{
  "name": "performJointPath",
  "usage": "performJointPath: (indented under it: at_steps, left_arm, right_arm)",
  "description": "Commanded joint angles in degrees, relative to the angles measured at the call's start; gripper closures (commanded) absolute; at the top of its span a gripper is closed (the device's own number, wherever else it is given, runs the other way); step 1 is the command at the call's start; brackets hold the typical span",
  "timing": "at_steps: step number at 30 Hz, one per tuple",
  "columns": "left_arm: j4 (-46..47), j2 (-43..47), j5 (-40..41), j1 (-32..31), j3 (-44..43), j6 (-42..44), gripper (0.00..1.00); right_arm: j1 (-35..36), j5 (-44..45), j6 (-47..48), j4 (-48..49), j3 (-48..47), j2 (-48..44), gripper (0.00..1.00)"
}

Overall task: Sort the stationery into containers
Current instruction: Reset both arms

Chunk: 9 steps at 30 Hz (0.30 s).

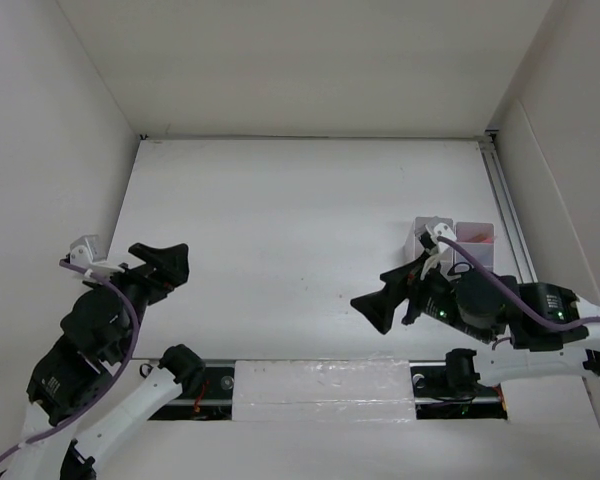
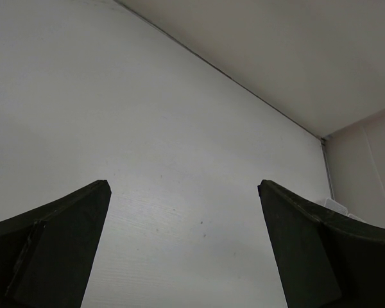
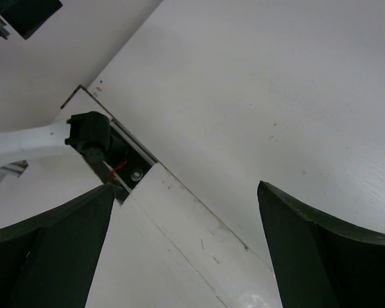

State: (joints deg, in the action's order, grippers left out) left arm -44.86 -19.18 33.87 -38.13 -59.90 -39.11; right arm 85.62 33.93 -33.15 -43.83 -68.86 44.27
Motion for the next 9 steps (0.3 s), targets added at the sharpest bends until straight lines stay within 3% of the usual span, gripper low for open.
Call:
performJointPath:
  at_steps: [1, 9]
  left_arm:
    - [2.50, 0.11, -1.08, 0.25, 0.75, 0.88, 0.00]
    - [2.50, -1.04, -1.08, 0.25, 0.75, 0.88, 0.00]
  right_arm:
    - [0.60, -2.56, 2.74, 6.13, -0.83, -0.06, 0.01]
    - [0.60, -1.42, 2.83, 6.66, -0.84, -1.12, 0.01]
